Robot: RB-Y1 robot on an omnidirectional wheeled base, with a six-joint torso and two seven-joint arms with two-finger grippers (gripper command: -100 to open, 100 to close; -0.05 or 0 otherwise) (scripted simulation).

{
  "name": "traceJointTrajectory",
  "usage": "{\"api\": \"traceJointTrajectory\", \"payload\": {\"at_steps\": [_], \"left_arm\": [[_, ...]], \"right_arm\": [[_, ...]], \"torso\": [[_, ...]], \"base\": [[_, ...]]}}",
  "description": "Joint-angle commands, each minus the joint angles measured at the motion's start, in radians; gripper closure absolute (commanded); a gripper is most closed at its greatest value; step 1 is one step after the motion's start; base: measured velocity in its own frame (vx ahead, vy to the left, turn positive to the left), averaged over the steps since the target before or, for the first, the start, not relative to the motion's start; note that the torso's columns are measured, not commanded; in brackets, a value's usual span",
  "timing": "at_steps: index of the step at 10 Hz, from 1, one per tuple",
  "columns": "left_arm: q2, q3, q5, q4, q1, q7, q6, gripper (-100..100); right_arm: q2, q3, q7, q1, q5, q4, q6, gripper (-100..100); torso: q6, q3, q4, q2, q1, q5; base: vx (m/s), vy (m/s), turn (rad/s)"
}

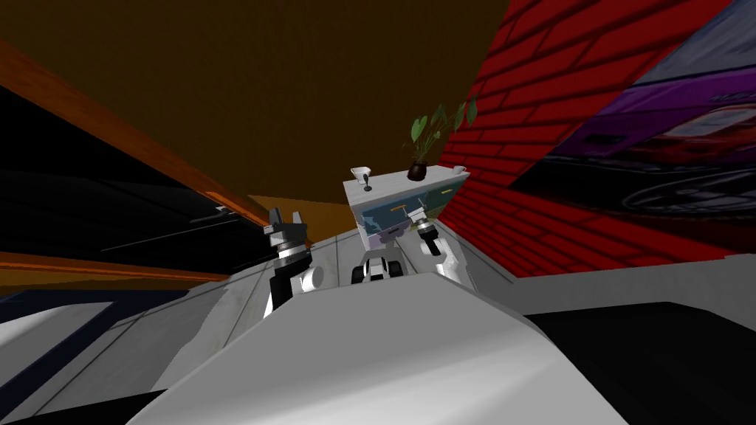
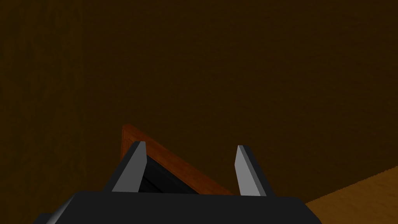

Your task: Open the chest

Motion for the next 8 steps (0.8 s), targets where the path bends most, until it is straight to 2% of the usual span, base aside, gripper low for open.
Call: {"api": "traceJointTrajectory", "payload": {"at_steps": [1, 2, 3, 4, 6, 7, 8], "left_arm": [[0.0, 0.0, 0.0, 0.0, 0.0, 0.0, 0.0, 0], [0.0, 0.0, 0.0, 0.0, 0.0, 0.0, 0.0, 0], [0.0, 0.0, 0.0, 0.0, 0.0, 0.0, 0.0, 0], [0.0, 0.0, 0.0, 0.0, 0.0, 0.0, 0.0, 0], [0.0, 0.0, 0.0, 0.0, 0.0, 0.0, 0.0, 0], [0.0, 0.0, 0.0, 0.0, 0.0, 0.0, 0.0, 0], [0.0, 0.0, 0.0, 0.0, 0.0, 0.0, 0.0, 0]], "right_arm": [[0.002, -0.009, 0.061, -0.008, 0.016, 0.025, -0.004, -100], [0.004, -0.022, 0.1, -0.016, 0.049, 0.058, -0.004, -100], [0.004, -0.022, 0.122, -0.016, 0.049, 0.058, -0.004, -100], [0.005, -0.035, 0.148, -0.023, 0.083, 0.091, -0.003, -100], [0.005, -0.035, 0.187, -0.023, 0.083, 0.091, -0.003, -100], [0.007, -0.048, 0.228, -0.03, 0.115, 0.124, -0.002, -100], [0.007, -0.048, 0.247, -0.03, 0.115, 0.124, -0.002, -100]], "torso": [[0.0, 0.0, 0.0, 0.0, 0.0, 0.0], [0.001, 0.001, 0.0, 0.001, -0.001, 0.0], [0.0, 0.001, 0.0, 0.001, 0.0, 0.0], [0.0, 0.0, 0.0, 0.001, 0.0, 0.0], [0.0, 0.0, 0.0, 0.0, 0.0, 0.0], [0.001, 0.001, 0.0, 0.001, -0.001, 0.0], [0.0, 0.0, 0.0, 0.001, 0.0, 0.0]], "base": [[0.015, 0.005, -0.013], [0.022, 0.01, 0.122], [0.022, 0.009, 0.068], [0.028, 0.013, 0.122], [0.023, 0.01, 0.024], [0.028, 0.012, 0.112], [0.026, 0.008, 0.062]]}}
